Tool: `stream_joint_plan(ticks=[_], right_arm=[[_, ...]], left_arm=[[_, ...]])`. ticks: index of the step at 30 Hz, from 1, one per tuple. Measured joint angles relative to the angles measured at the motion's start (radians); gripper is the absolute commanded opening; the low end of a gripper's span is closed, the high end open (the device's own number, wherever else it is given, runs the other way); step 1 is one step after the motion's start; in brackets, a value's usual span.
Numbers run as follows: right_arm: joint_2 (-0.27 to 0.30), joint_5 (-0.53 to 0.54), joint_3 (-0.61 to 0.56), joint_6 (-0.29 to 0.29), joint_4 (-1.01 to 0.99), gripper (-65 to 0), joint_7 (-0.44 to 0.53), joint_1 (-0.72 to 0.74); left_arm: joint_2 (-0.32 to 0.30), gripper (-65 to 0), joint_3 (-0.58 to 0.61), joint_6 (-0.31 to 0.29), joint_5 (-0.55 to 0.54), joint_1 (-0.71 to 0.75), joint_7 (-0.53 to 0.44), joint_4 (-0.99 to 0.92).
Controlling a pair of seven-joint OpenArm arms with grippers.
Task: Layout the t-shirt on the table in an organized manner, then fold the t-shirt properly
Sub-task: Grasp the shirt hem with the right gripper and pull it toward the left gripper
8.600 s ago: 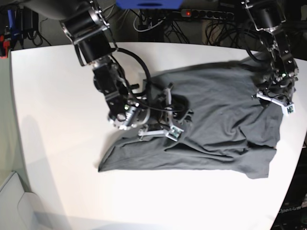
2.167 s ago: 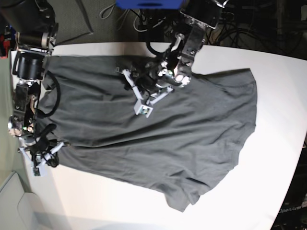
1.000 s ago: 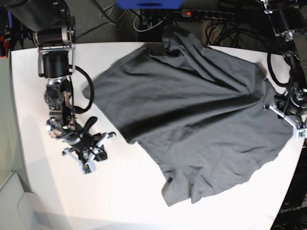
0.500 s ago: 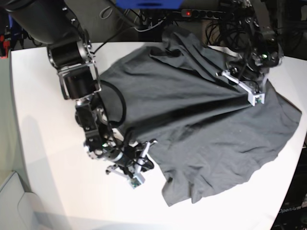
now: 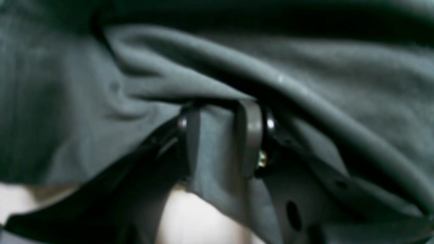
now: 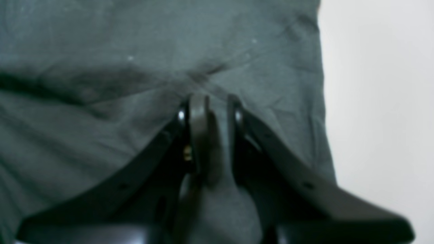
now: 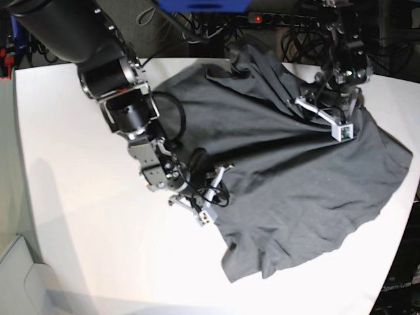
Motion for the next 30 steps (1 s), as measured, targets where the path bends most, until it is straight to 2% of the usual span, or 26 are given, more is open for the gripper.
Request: stream_joint_plan(ticks=[3,7,11,14,20,23,25,28,30], right_arm=[[0.018,0.017,0.002,0.015,-0.048,-56.5,0.072,0.005],[0.083,0.027,0.022,0.008,-0.070,-56.5,0.118,0.011],[0.137,0.026,0.102,-0.095,-0.063,-56.5,0.111,0.014],[0.186,0.026,0.156,-0.102,-0.067,-56.5,0.106,0.015],[0.235,0.050,0.231,-0.097,-0.033,-56.5,0.085,-0.032],[0.258,0.052,0.235,-0.099,0.026,-56.5,0.080,-0.082],[0.266,0.057,0.237,-0.106,0.098,-56.5,0.068,-0.132],[0.270,0.052,0.238,-0.131,0.266,-56.5,-0.009,-0.231],[0.270,0.040,0.238,-0.145,0.376,-56.5,-0.042,-0.304]], left_arm=[[-0.014,-46.0,-0.001,-0.004,-0.005,-0.023,-0.025,-0.035],[-0.063,-46.0,0.000,-0.029,-0.051,-0.027,-0.028,-0.057],[-0.095,-46.0,0.000,-0.014,-0.027,-0.045,0.003,-0.060],[-0.128,-45.9,0.002,-0.010,-0.023,-0.085,0.050,-0.078],[-0.168,-45.8,0.001,0.010,0.018,-0.175,0.144,-0.097],[-0.171,-45.7,0.000,0.017,0.031,-0.257,0.203,-0.083],[-0.177,-45.7,0.002,0.014,0.021,-0.315,0.199,-0.072],[-0.209,-45.7,0.003,0.011,0.009,-0.352,0.201,-0.059],[-0.213,-45.6,-0.002,0.019,0.023,-0.341,0.262,-0.016]])
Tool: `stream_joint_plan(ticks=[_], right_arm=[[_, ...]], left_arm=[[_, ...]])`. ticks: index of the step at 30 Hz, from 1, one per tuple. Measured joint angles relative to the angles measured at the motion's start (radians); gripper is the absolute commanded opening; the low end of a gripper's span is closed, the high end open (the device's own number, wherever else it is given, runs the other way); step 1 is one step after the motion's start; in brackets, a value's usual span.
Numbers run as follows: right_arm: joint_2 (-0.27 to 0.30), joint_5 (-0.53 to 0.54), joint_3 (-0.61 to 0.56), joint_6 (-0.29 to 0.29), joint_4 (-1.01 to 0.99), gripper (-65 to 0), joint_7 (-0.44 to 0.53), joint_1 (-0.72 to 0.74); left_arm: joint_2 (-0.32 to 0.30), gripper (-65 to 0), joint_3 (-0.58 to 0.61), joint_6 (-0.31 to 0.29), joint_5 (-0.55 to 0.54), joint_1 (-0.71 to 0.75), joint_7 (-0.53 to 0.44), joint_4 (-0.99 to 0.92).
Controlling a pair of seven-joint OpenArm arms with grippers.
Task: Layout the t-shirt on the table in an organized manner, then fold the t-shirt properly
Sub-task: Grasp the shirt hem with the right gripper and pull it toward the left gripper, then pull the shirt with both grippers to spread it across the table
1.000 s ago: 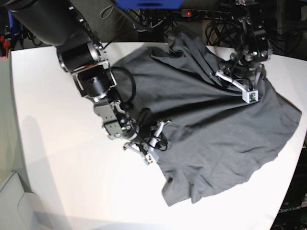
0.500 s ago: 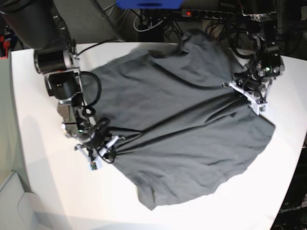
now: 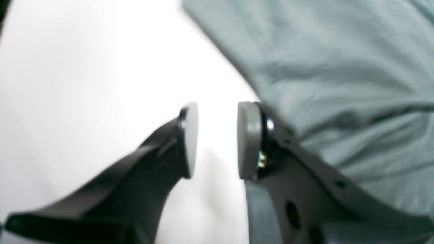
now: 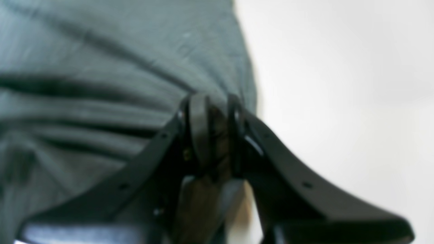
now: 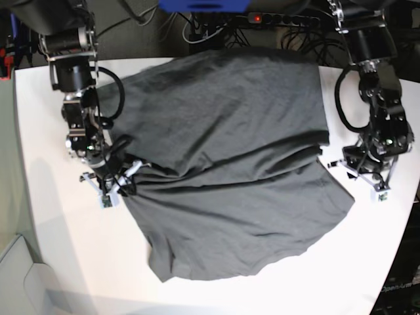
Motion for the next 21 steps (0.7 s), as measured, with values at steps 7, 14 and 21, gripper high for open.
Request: stream_joint_plan(ticks=[7,14,21], right_arm=[[-0.023,-0.041,-0.005,0.011,0.250,-56.5,-0.226,-0.075],[-0.021,-0.042,0.036,0.020,0.368,-56.5,-0.249,0.006],[-0.074,-0.046,0.030,0.147,0.089,-56.5,-0.242,0.235]], left_arm=[[0.094,-45.6,0.006,-0.003,-0.005,0.075,0.061,0.137],[0.224,-45.6,0.009,-0.005,-0.003,0.216,0.070,0.143],[0.258,-45.8,0.008,-0.005,0.002,0.286,0.051,0.151]])
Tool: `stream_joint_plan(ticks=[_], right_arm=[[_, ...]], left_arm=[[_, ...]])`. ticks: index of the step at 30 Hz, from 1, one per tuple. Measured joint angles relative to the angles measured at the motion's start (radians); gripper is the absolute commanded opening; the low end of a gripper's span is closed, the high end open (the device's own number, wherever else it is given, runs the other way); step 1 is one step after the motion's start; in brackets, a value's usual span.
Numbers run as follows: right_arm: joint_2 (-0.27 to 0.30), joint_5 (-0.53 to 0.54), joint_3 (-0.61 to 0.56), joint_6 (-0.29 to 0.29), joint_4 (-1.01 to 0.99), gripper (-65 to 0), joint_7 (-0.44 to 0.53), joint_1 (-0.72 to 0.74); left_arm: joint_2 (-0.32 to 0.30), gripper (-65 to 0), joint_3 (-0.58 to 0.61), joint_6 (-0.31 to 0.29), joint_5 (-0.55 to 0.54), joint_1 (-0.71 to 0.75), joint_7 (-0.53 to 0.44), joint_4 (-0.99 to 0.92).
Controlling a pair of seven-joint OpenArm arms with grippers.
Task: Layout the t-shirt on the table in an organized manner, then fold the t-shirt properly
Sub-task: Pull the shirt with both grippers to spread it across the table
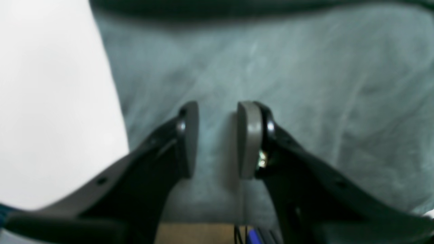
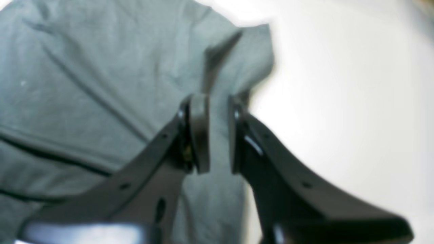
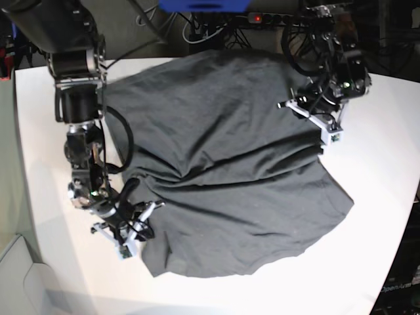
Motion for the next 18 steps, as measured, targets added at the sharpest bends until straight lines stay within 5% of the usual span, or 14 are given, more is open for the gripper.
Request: stream_joint_plan(ticks=[11,18], right_arm=[[-0.070,-0.005,0.005,-0.018,-0.523,-56.6,0.207,0.220],[-0.091,-0.004,0.005,-0.021,-0.620,-56.7,0.276,0.226]], left_arm=[[0.039,-46.0,0.000,0.000,-0.006,0.031,-0.014,0.112],[0.039,-46.0,-0.006,0.000,-0.006,0.067,-0.003,0.113]])
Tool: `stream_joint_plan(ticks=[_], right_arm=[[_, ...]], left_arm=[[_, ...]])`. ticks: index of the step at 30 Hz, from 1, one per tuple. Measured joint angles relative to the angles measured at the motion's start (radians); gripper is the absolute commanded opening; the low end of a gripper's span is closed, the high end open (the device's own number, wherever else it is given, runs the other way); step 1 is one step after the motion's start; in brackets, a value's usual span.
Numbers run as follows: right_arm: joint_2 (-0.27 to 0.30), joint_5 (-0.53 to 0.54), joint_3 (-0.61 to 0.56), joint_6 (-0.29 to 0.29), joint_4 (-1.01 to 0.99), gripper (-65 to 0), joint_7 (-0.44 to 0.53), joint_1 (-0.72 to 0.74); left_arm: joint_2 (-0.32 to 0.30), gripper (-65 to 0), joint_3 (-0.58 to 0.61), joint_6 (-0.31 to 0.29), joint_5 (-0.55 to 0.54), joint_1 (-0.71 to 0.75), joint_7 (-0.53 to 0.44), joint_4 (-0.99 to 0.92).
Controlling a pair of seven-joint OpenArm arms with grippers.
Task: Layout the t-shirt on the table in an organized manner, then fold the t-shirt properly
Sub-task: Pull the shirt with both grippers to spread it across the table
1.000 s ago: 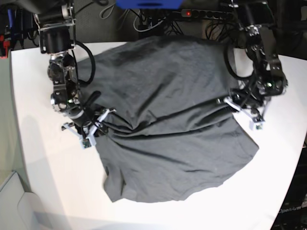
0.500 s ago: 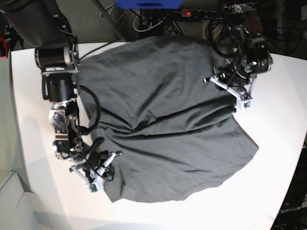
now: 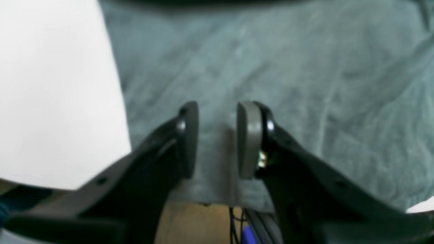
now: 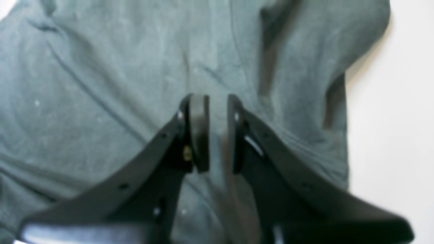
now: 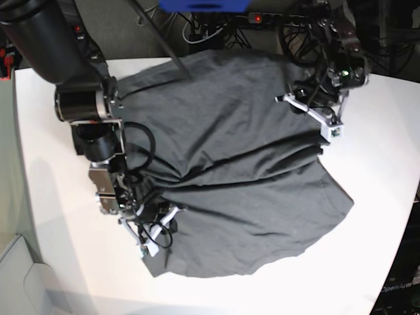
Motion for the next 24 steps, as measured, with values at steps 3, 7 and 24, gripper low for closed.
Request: stream_joint_plan(ticks=[3,7,24], right_arm=[[-0.002,-0.001,0.000,-0.027,-0.022,-56.7,-0.008,-0.006],[0.034,0.015,0.001,-0.112,-0.017,-56.7,0.037,-0.040],[0.249,0.087,0.010,-0.240,0.006,-56.7,0.122,-0.135]], left_arm=[[0.000,-46.0,0.001,0.001,-0.003,-0.010,-0.008,0.008],[-0.006,-46.0,0.000,0.000,-0.001,-0.005,-0.007,0.027],[0.016,-46.0,0.008,0.002,-0.082,-0.052,-0.010,0.027]])
